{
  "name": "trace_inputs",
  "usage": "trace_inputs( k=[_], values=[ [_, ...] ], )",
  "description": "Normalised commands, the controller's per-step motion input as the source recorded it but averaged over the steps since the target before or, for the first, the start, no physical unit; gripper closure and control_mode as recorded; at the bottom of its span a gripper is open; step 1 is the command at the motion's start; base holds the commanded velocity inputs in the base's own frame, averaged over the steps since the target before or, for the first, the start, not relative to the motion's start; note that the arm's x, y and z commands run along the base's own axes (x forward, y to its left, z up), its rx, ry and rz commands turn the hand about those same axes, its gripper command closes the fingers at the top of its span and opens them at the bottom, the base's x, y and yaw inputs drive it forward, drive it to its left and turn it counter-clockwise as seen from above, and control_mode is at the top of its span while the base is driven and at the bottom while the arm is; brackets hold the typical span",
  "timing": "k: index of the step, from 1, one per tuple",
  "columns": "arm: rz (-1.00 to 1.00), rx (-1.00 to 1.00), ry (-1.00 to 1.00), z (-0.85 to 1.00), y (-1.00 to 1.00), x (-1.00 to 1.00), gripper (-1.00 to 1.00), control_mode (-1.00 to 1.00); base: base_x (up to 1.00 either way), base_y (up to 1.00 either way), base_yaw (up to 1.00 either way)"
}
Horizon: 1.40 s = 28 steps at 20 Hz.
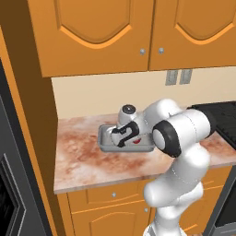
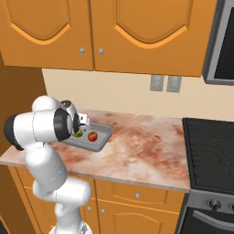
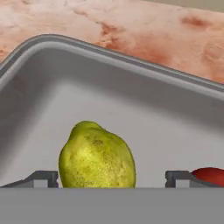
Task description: Pick the apple and pear from the fridge and place them inside the tupperware on the counter.
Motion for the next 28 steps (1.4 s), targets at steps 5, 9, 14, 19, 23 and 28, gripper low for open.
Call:
trace_inputs(
  k=[5, 9, 14, 19, 23, 28],
  values=[
    [0.0, 0.0, 0.0, 0.9, -0.27, -0.12, -1.0, -1.0, 0.0, 0.0, 0.0],
    [0.0, 0.0, 0.0, 0.72, -0.4, -0.61, -1.0, -1.0, 0.0, 0.0, 0.0],
    [0.0, 0.0, 0.0, 0.17, -0.46, -0.95, -1.0, -1.0, 0.0, 0.0, 0.0],
    [0.0, 0.0, 0.0, 0.01, -0.47, -1.0, -1.0, -1.0, 0.0, 0.0, 0.0],
    [0.02, 0.0, -0.07, 0.41, -0.55, -1.0, -1.0, -1.0, 0.0, 0.0, 0.0],
    [0.04, 0.0, -0.1, 0.79, -0.61, -1.0, -1.0, -1.0, 0.0, 0.0, 0.0]
  ],
)
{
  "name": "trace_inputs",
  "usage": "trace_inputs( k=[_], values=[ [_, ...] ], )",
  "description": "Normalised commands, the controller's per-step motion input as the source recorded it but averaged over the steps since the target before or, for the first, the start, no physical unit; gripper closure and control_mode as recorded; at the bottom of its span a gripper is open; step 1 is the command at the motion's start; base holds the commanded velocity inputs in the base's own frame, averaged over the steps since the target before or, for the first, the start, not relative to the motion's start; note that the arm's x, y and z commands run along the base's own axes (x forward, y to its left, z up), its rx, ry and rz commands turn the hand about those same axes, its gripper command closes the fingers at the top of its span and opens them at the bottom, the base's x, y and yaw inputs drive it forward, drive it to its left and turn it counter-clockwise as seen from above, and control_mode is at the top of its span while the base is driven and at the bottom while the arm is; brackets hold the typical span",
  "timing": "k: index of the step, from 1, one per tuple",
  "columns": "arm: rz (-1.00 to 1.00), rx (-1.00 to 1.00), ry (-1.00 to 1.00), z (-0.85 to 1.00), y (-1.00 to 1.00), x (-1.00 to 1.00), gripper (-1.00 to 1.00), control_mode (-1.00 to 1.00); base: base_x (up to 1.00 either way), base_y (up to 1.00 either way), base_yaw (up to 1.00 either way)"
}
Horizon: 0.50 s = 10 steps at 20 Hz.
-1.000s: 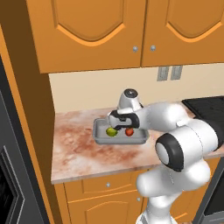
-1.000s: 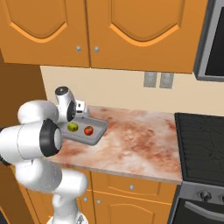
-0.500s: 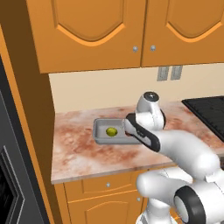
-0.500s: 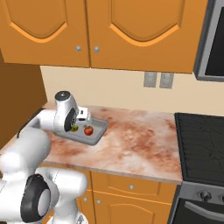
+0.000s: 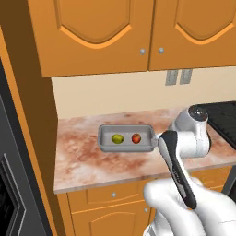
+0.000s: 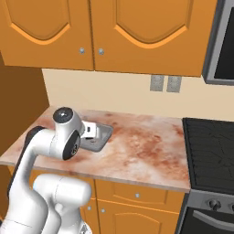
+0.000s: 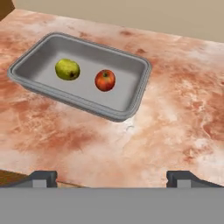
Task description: Pick the apple and pear from the fridge and place them inside the tupperware on the counter.
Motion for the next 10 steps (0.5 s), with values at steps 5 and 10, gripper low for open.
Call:
trace_inputs(
  k=[5, 10],
  values=[
    [0.03, 0.03, -0.11, 0.68, -0.68, -1.0, -1.0, -1.0, 0.0, 0.0, 0.0],
    [0.03, 0.04, -0.11, 0.54, -0.71, -0.87, -1.0, -1.0, 0.0, 0.0, 0.0]
  ],
)
